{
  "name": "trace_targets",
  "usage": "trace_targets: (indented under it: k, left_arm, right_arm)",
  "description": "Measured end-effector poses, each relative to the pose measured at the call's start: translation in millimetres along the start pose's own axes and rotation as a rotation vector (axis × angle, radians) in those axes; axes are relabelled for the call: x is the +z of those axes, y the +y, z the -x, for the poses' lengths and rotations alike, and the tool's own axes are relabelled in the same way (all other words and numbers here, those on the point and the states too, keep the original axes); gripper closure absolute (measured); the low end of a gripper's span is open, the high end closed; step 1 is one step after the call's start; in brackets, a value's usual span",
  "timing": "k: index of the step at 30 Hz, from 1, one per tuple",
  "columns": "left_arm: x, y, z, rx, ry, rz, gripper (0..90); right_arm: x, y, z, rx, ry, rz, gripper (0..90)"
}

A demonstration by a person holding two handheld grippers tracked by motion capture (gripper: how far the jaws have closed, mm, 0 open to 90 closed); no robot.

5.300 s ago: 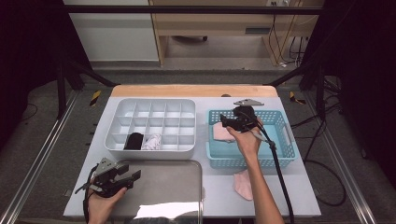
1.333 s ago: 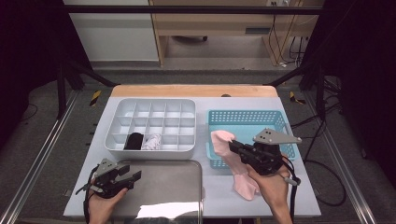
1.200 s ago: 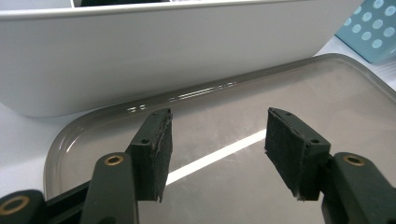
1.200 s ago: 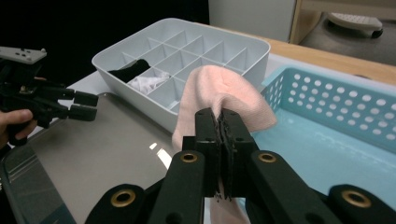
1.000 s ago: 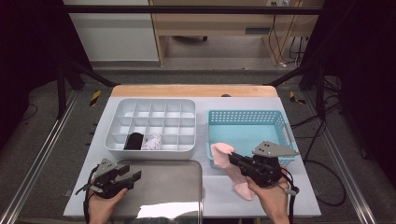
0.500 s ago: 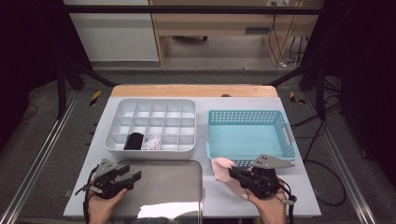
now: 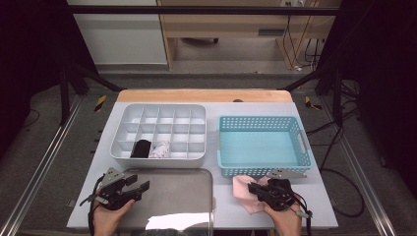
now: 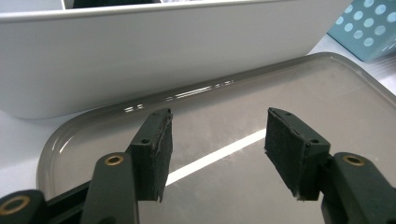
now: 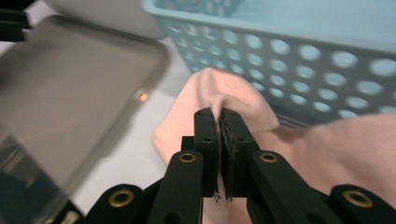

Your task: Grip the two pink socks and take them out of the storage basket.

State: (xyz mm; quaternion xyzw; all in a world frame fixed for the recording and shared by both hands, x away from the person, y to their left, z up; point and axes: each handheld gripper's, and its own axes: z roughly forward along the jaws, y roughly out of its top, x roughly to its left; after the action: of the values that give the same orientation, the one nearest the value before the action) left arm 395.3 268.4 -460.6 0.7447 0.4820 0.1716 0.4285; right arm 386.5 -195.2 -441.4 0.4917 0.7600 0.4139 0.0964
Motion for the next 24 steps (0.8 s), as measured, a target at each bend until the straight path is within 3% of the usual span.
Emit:
trace_targets:
  k: [5,10,15,20,24]
  left_arm:
    - [0.5,-0.1,0.5,0.003,0.0,0.0,40.4]
    - [0.8,-0.2,0.9,0.001,-0.001,0.0,40.4]
    - [0.6,-0.1,1.3,0.002,0.001,0.001,40.2]
    - [0.3,-0.1,2.0,0.004,0.002,0.001,40.0]
    - [-1.2,0.2,2.5,0.004,0.001,0.008,40.0]
  right_arm:
    - [4.7,-5.0,10.2,-0.04,-0.112,0.005,82.9]
    - [9.2,-8.1,14.4,-0.067,-0.152,0.005,76.0]
    - [0.0,-2.7,8.2,-0.106,-0.154,0.066,71.5]
    - [-11.2,3.9,-7.7,-0.151,-0.11,0.129,71.4]
    - [-6.0,4.4,-21.9,-0.177,-0.041,0.101,73.2]
